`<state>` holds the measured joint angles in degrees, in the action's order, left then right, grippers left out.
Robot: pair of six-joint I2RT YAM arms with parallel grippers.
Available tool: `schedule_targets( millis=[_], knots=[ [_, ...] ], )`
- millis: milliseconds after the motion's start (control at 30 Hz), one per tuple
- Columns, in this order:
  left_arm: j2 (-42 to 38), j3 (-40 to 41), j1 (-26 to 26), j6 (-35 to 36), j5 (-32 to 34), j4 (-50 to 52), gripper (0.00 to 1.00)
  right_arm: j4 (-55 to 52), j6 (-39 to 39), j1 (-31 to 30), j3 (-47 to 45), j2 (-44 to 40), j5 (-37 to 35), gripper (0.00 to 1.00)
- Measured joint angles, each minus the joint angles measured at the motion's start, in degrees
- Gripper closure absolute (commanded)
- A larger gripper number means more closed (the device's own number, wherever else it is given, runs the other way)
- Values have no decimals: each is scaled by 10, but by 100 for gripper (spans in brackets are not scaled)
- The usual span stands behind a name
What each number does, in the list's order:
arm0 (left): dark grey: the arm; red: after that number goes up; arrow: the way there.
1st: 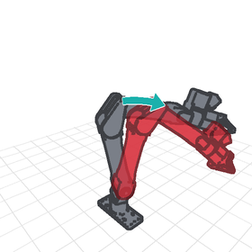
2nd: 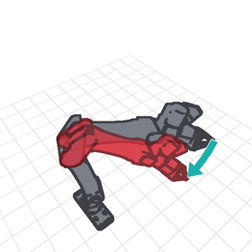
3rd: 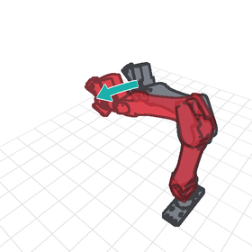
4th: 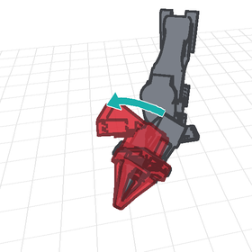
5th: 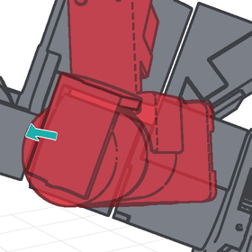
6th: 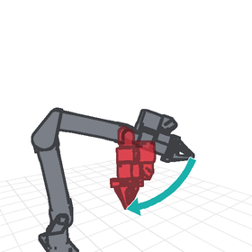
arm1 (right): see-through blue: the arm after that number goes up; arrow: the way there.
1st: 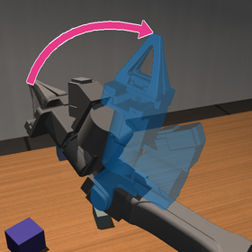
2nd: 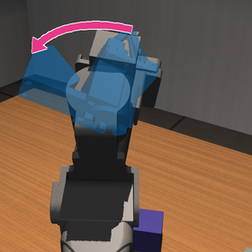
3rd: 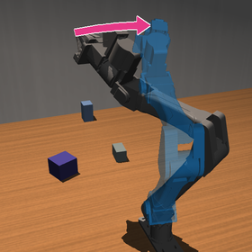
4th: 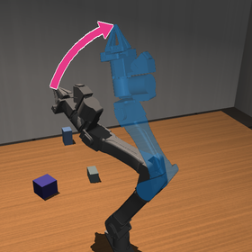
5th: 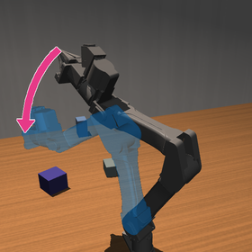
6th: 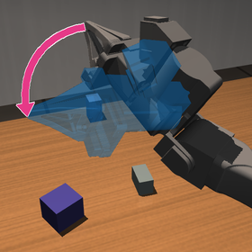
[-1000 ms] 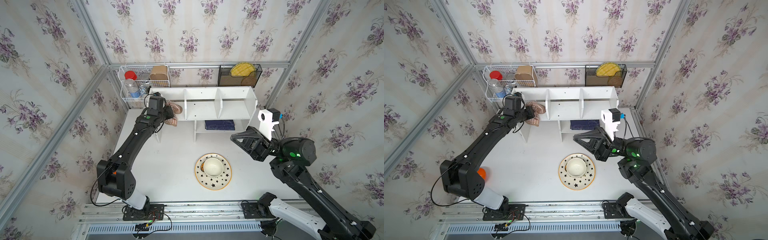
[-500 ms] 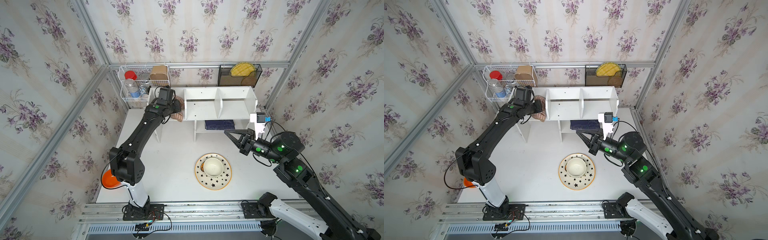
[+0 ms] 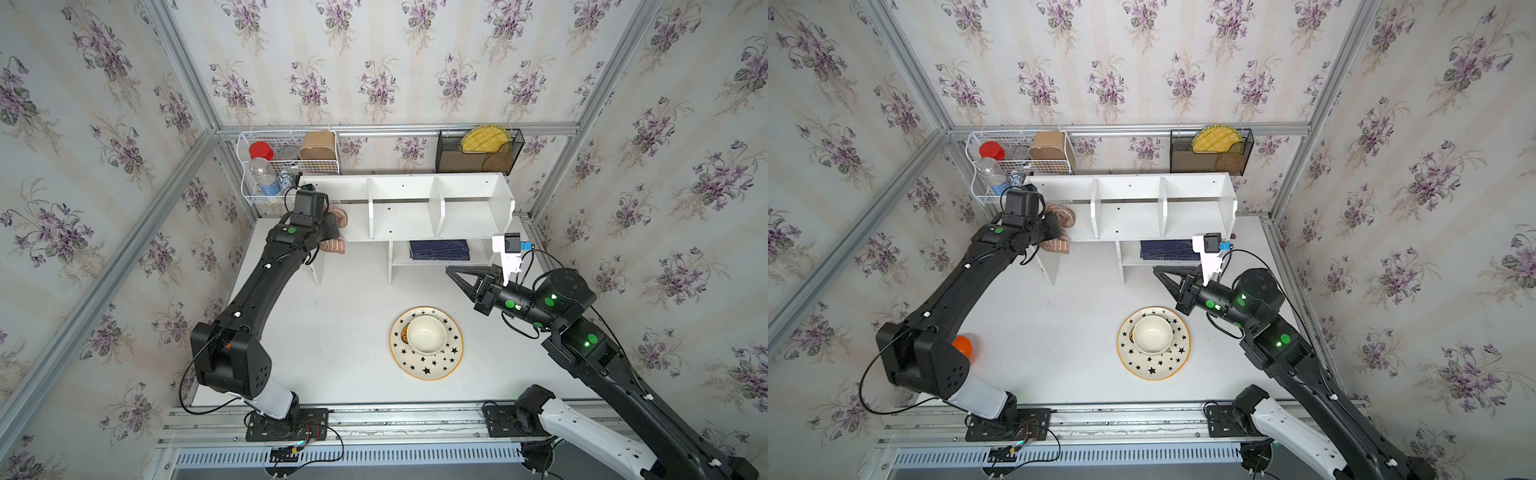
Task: Wipe the bookshelf clean with a cloth
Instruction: Wipe the dust from the shelf.
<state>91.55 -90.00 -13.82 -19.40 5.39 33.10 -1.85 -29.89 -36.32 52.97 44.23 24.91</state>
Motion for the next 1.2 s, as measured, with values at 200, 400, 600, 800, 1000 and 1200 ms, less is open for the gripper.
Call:
schedule_targets(
  millis=[200,400,600,800,1000,1200],
  knots=[
    [76,-113,-1,4,-13,31,100,-1,-2,0,-12,-9,-11,100],
    [130,-172,-33,2,-40,40,100,-8,-6,0,-24,-34,-26,100],
    [92,-119,-60,-2,-44,35,100,-12,-14,0,-32,-31,-32,100],
    [30,-36,-33,1,-22,20,100,-17,-14,0,-35,-26,-33,100],
    [26,-32,3,3,-21,21,100,-15,-16,0,-50,-26,-35,100],
    [90,-129,-4,3,-38,47,100,-23,-16,0,-51,-34,-48,100]
  ],
)
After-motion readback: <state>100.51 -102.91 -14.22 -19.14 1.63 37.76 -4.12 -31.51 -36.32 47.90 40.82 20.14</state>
